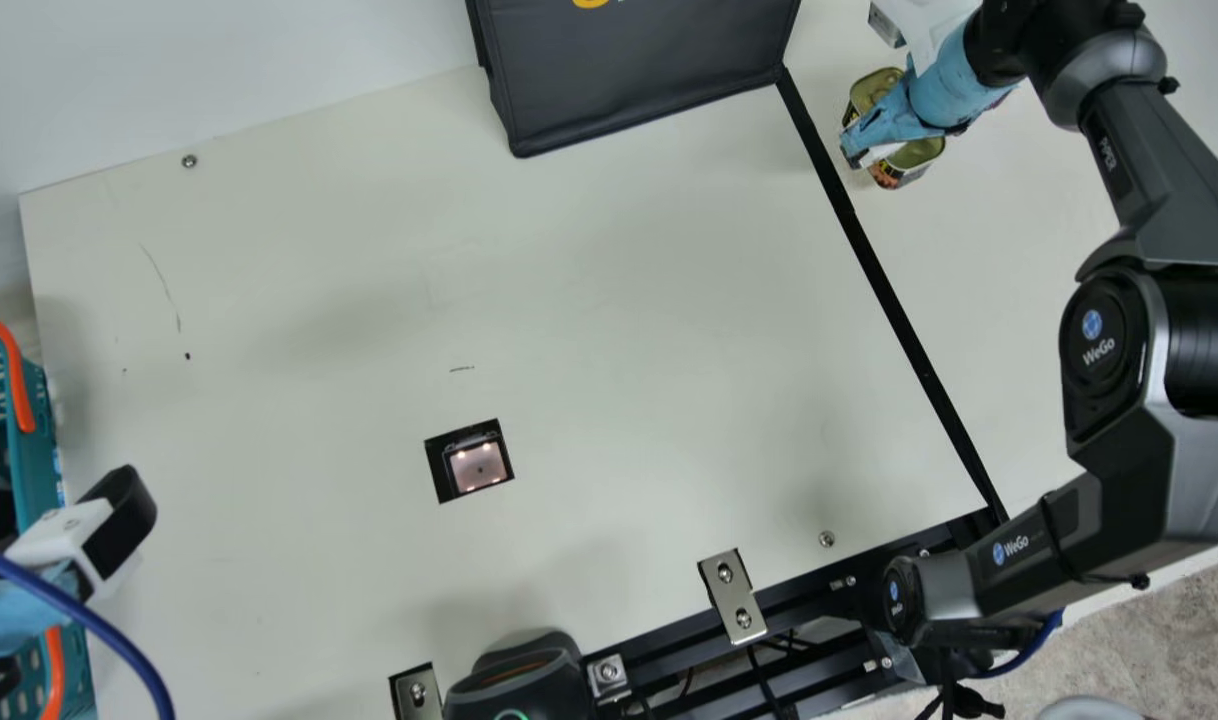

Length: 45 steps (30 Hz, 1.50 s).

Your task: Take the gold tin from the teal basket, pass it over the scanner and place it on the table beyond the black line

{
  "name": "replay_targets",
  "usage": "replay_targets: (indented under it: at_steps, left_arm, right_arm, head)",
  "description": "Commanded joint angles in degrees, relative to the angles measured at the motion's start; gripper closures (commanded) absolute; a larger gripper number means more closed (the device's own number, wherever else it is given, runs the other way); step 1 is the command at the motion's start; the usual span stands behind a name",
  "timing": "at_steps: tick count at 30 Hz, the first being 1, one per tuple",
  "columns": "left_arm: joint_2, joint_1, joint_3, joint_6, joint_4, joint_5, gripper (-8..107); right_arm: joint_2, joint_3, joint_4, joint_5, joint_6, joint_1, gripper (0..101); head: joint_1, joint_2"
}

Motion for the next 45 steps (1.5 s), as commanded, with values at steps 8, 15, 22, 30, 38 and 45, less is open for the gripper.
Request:
replay_targets:
  at_steps: [8, 15, 22, 30, 38, 45]
  left_arm:
    - [0.00, 0.00, 0.00, 0.00, 0.00, 0.00, 9]
    - [0.00, 0.00, 0.00, 0.00, 0.00, 0.00, 9]
    - [0.00, 0.00, 0.00, 0.00, 0.00, 0.00, 9]
    - [0.00, 0.00, 0.00, 0.00, 0.00, 0.00, 9]
    - [0.00, 0.00, 0.00, 0.00, 0.00, 0.00, 9]
    - [0.00, 0.00, 0.00, 0.00, 0.00, 0.00, 9]
  right_arm:
    - [1.93, 0.75, 0.43, -6.01, 4.78, 0.28, 101]
    - [3.79, 0.49, -0.90, -9.26, 7.48, 0.49, 101]
    - [5.23, 0.26, -2.70, -11.84, 10.56, 0.72, 85]
    - [6.36, -0.25, -3.99, -13.22, 13.12, 1.03, 58]
    - [7.21, -1.03, -4.75, -13.83, 14.92, 1.17, 31]
    - [7.35, -1.31, -5.22, -14.15, 16.36, 1.28, 8]
  head:
    - [-1.66, -0.13]
    - [-1.66, -0.13]
    - [-1.66, -0.13]
    - [-1.66, -0.13]
    - [-1.66, -0.13]
    - [-1.66, -0.13]
